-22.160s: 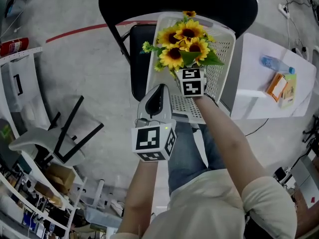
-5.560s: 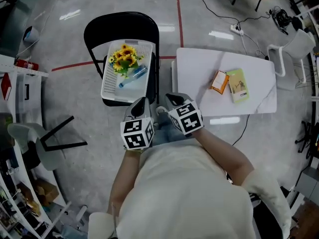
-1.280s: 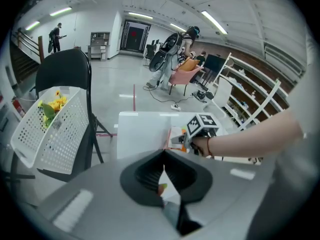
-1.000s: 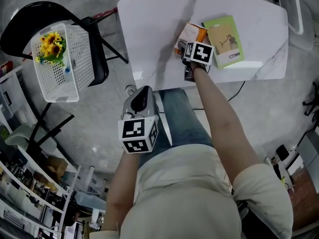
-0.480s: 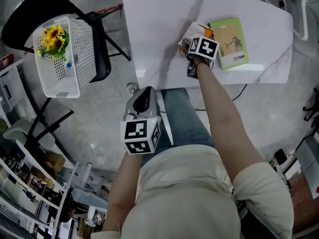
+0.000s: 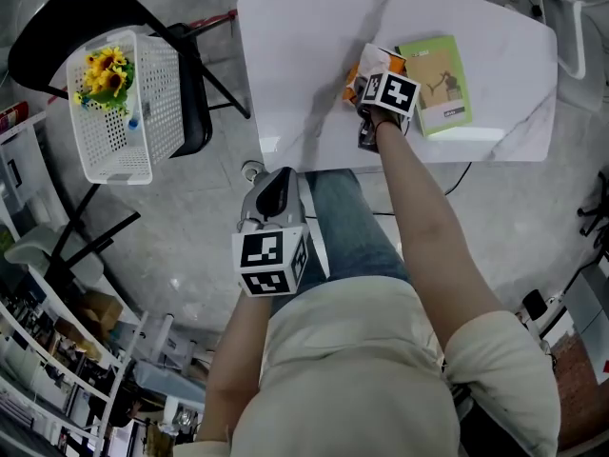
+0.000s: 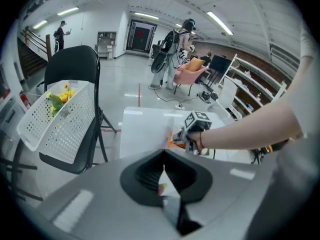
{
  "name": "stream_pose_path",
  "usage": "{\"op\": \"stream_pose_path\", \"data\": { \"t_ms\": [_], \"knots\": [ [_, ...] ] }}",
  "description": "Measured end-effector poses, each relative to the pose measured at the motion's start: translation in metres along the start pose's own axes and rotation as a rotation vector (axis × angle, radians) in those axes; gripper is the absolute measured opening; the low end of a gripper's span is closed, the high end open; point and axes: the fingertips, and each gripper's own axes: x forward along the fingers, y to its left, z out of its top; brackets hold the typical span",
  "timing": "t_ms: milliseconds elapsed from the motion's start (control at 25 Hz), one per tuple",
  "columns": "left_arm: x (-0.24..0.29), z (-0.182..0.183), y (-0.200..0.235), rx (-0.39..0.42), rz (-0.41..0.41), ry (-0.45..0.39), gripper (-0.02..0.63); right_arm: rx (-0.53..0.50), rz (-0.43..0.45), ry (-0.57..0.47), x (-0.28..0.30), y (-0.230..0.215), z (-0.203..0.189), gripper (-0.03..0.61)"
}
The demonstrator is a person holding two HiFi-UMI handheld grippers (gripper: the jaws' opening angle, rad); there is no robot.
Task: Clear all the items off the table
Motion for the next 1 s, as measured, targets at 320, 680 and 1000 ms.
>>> {"op": "stream_pose_path", "data": {
  "t_ms": [320,680,1000],
  "knots": [
    [-0.004,0.004,-0.009,0.015,-0.011,-0.019,0.009,-0.006,0.004,-0.015,-0.013,0.000,0.003,0.249],
    [-0.015,0.011,-0.015,0.030,-0.017,-0.044,0.009,0.013,0.029,-0.036,-0.038,-0.004,-0.006,0.219],
    [-0.030,0.019,-0.019,0.042,-0.021,-0.073,0.010,0.027,0.083,-0.080,-0.072,0.004,-0.011,0.215]
  ]
}}
